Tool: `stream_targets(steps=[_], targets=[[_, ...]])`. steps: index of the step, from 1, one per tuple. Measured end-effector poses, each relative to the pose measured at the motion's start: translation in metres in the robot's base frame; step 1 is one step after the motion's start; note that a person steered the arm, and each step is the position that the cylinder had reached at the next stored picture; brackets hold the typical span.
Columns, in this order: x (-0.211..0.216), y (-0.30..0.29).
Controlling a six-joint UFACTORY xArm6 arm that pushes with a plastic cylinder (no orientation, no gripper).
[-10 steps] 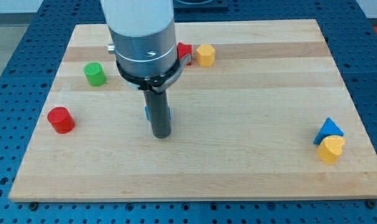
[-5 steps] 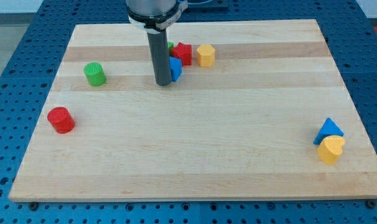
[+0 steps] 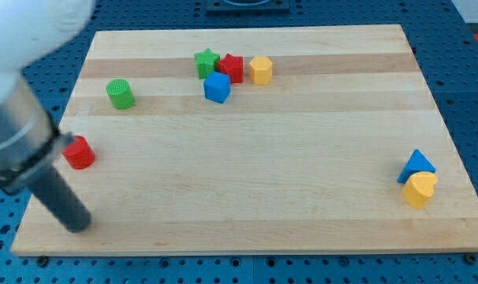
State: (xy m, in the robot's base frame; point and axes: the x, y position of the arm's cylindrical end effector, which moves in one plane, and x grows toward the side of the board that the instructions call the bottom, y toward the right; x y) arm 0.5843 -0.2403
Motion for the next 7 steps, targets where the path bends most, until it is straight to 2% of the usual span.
stream_targets(steps=[1,3,4,5,7], targets=[[-0.042,-0.045],[-0.05,-0.059],[-0.051,-0.053],[-0.072,-0.031],[-0.14,0.028]])
